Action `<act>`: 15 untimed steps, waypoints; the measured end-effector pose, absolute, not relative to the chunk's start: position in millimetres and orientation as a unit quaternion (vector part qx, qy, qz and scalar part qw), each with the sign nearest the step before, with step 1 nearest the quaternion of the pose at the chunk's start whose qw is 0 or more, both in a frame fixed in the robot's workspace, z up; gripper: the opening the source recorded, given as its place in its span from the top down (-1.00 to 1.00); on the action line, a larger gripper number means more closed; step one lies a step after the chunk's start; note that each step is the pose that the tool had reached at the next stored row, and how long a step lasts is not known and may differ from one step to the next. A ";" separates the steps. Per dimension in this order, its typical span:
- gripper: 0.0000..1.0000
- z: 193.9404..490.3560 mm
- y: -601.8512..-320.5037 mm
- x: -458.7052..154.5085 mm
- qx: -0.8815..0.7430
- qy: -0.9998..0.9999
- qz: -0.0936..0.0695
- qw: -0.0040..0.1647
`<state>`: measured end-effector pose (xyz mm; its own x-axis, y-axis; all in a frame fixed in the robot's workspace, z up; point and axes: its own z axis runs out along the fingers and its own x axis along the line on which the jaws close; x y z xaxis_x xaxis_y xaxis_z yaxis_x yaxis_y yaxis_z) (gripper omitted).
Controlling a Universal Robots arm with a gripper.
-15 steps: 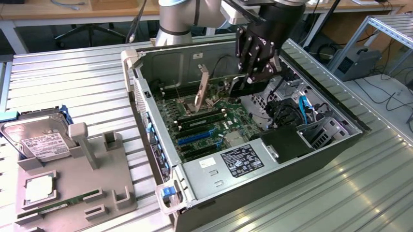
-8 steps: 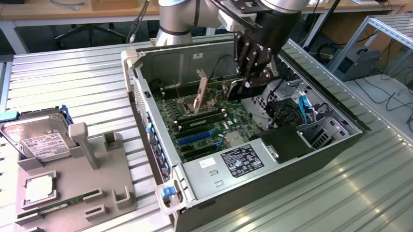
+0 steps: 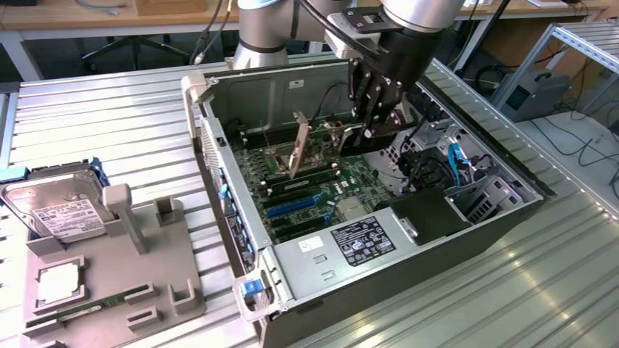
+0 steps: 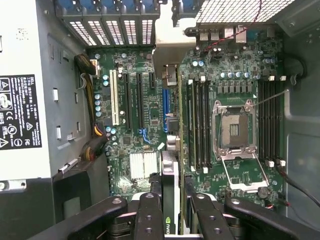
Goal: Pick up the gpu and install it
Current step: 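Insert the gpu into the slot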
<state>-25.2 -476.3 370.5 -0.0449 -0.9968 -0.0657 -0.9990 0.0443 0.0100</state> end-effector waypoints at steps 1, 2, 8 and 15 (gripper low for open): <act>0.45 370.1 -476.3 -25.5 -0.691 0.722 0.026 0.020; 0.45 369.8 -476.3 -25.9 -0.691 0.722 0.026 0.020; 0.45 366.5 -476.3 -29.4 -0.691 0.722 0.026 0.020; 0.45 366.1 -476.2 -32.7 -0.691 0.722 0.026 0.021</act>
<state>-32.7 -476.2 366.1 -0.0449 -0.9968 -0.0663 -0.9990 0.0444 0.0098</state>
